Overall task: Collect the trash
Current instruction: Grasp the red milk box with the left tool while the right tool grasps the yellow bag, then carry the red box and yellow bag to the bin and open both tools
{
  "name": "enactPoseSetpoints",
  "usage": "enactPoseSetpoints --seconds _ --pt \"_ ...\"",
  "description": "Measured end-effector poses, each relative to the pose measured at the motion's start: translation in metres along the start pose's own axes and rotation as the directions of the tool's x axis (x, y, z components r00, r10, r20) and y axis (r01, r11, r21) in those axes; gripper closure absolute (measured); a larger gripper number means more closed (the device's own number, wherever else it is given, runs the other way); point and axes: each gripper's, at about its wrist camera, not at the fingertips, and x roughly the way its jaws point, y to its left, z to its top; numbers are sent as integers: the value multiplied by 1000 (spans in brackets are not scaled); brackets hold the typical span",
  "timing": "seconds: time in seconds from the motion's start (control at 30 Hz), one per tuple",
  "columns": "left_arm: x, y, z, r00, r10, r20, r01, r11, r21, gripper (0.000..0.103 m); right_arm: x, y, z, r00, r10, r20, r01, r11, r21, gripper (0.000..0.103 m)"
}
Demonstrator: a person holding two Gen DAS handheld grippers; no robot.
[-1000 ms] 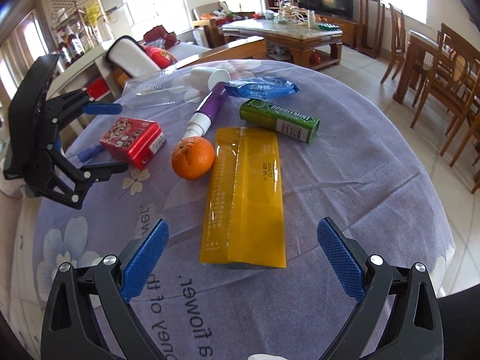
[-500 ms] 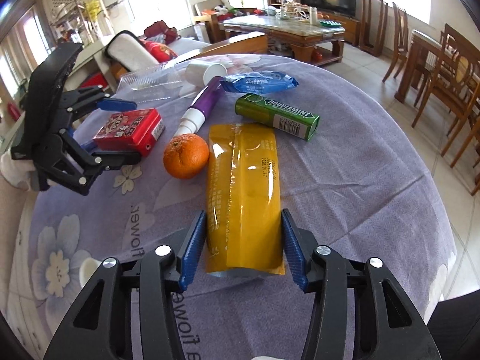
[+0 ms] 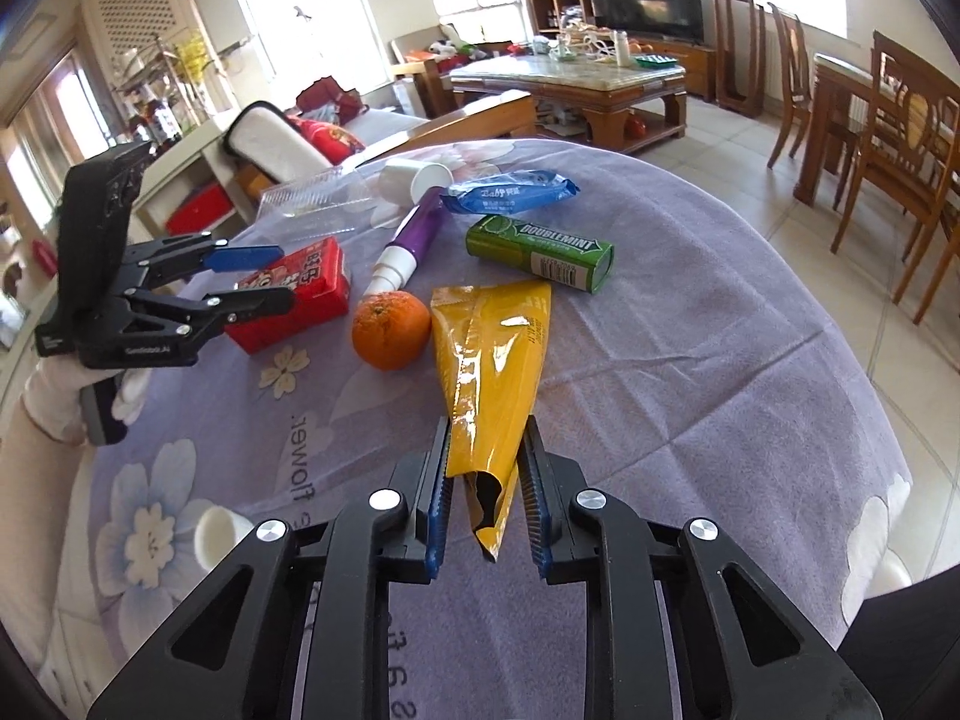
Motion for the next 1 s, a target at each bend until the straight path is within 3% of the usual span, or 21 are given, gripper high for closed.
enactPoseSetpoints --seconds 0.3,0.33,0.47,0.7,1.0 --pt "9 -12 -9 997 50 -51 -51 998 -25 44 -25 8 -11 999 6 37 -6 1000 -10 81" --pt "9 -10 -9 998 45 -44 -47 998 -47 54 -28 9 -12 999 7 41 -6 1000 -12 81" --pt "8 -1 -12 1000 7 -11 -9 988 -155 55 -38 10 -16 998 13 60 -12 1000 -10 84" --pt "-14 -14 -8 995 42 87 -26 984 -174 55 -49 8 -21 996 21 82 -20 1000 -4 85" --pt "-52 -70 7 981 7 193 21 990 -140 54 -85 10 -23 989 11 147 -5 999 -36 85"
